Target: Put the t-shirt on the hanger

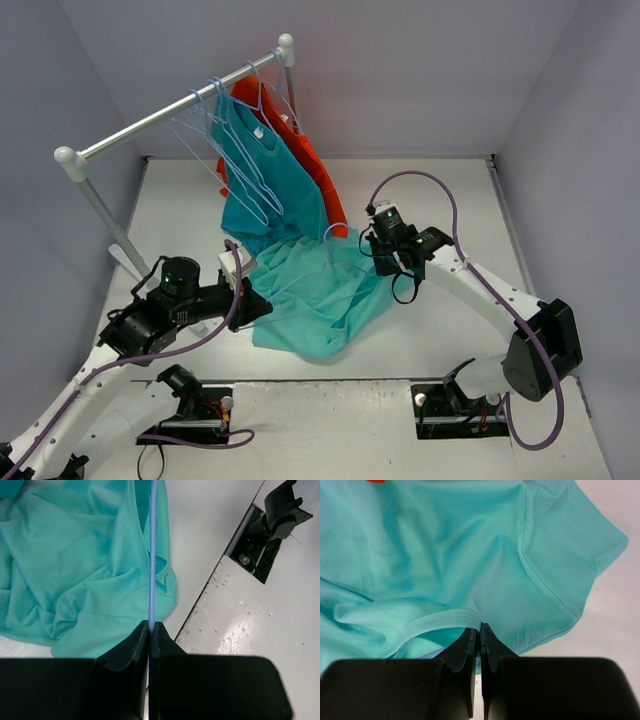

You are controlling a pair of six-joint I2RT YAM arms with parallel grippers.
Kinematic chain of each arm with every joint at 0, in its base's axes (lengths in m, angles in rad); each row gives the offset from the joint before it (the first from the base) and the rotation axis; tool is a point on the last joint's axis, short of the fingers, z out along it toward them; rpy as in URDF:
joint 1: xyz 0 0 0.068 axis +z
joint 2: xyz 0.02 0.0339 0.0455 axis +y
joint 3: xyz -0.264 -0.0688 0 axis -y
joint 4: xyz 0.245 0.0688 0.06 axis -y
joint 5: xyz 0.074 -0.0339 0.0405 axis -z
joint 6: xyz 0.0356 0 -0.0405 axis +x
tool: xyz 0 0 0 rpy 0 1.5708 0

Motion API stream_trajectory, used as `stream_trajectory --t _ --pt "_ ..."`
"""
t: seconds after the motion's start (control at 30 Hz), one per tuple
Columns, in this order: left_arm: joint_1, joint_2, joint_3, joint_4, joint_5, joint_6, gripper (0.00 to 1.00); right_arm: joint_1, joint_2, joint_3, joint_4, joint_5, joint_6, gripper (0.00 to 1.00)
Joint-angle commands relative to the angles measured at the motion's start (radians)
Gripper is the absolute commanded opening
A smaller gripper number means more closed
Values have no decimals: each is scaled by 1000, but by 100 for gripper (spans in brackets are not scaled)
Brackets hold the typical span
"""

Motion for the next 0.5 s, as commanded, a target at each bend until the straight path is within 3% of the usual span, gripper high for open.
stream_trajectory --t 0.0,0.33,0.47 --pt "-23 24 1 156 -16 -11 0 -5 -20 65 -7 -15 -42 0" --pt "-187 63 -95 434 -201 -47 0 -5 -66 137 -31 -64 -53 0" --pt "-221 16 -197 656 -300 -88 0 -5 -99 198 -48 -79 -50 1"
